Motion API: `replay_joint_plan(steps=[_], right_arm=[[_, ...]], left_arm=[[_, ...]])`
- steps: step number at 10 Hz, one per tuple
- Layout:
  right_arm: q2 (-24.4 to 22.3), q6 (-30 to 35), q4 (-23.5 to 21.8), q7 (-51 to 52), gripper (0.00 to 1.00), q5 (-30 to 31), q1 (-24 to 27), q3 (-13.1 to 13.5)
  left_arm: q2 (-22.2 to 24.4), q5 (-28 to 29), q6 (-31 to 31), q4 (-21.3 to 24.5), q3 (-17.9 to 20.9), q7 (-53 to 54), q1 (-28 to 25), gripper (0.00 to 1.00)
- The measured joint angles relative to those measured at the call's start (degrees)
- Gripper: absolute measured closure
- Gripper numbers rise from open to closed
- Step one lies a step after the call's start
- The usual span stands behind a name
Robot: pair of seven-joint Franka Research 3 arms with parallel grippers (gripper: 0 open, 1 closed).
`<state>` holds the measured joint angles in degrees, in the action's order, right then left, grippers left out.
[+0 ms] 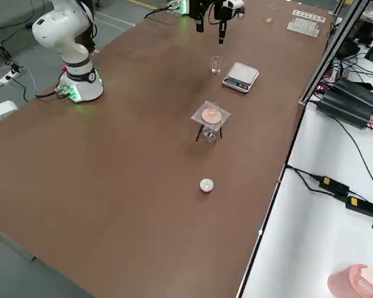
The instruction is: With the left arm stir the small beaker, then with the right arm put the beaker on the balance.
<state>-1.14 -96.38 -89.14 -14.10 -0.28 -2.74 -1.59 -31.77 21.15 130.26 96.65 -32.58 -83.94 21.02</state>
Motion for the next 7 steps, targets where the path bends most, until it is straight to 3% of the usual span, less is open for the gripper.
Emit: replay_joint_plan(steps=[7], right_arm=[[0.0,0.0,0.0,0.0,0.00,0.0,0.0,0.0]], left_arm=[[-1.3,0.3,-0.4,-0.7,-0.1,-0.7,0.4,0.92]])
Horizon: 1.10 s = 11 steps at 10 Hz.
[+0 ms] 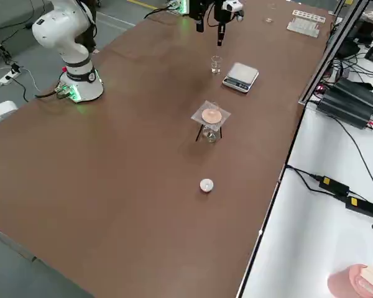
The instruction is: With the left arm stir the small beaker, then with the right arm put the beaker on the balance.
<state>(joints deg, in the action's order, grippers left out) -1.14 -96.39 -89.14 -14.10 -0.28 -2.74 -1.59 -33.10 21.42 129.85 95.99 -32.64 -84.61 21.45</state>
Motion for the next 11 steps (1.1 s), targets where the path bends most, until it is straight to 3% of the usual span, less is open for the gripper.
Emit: replay_joint_plan(steps=[11], right_arm=[[0.0,0.0,0.0,0.0,0.00,0.0,0.0,0.0]], left_arm=[[-0.4,0.8,-0.8,-0.8,0.0,-2.4,1.0,0.92]])
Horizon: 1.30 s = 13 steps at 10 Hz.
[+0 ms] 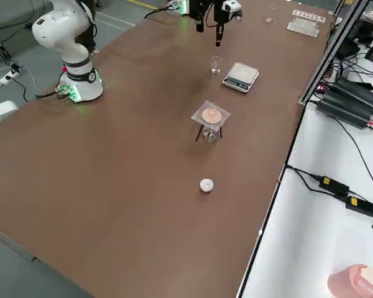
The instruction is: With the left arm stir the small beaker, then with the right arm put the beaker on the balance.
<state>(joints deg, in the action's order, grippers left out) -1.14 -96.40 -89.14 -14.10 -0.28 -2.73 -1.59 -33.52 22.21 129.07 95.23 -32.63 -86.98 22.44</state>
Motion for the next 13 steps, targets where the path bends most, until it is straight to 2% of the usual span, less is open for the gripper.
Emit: replay_joint_plan(steps=[4,10,13], right_arm=[[0.0,0.0,0.0,0.0,0.00,0.0,0.0,0.0],[0.0,0.0,0.0,0.0,0.00,0.0,0.0,0.0],[0.0,0.0,0.0,0.0,0.00,0.0,0.0,0.0]], left_arm=[[-0.2,0.2,-0.6,-0.2,0.2,0.0,-0.3,0.92],[-2.5,0.2,-0.7,-3.3,0.4,0.0,0.1,0.92],[-2.5,0.2,-3.5,-3.3,0.4,0.0,0.1,0.92]])
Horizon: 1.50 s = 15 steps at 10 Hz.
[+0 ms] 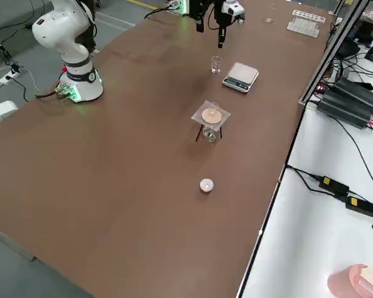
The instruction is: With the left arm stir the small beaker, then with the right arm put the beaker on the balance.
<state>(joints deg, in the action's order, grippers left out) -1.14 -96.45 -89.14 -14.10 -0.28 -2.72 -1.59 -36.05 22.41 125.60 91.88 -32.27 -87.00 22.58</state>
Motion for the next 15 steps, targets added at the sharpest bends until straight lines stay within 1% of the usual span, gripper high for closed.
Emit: replay_joint_plan(steps=[5,11,15], right_arm=[[0.0,0.0,0.0,0.0,0.00,0.0,0.0,0.0],[0.0,0.0,0.0,0.0,0.00,0.0,0.0,0.0],[0.0,0.0,0.0,0.0,0.00,0.0,0.0,0.0]], left_arm=[[0.0,0.0,-0.4,-0.5,0.1,-1.2,-0.6,0.92],[-0.2,0.0,-0.4,-1.2,-0.1,-4.2,0.7,0.92],[-0.2,0.0,-2.2,-1.2,0.0,-4.1,0.8,0.92]])
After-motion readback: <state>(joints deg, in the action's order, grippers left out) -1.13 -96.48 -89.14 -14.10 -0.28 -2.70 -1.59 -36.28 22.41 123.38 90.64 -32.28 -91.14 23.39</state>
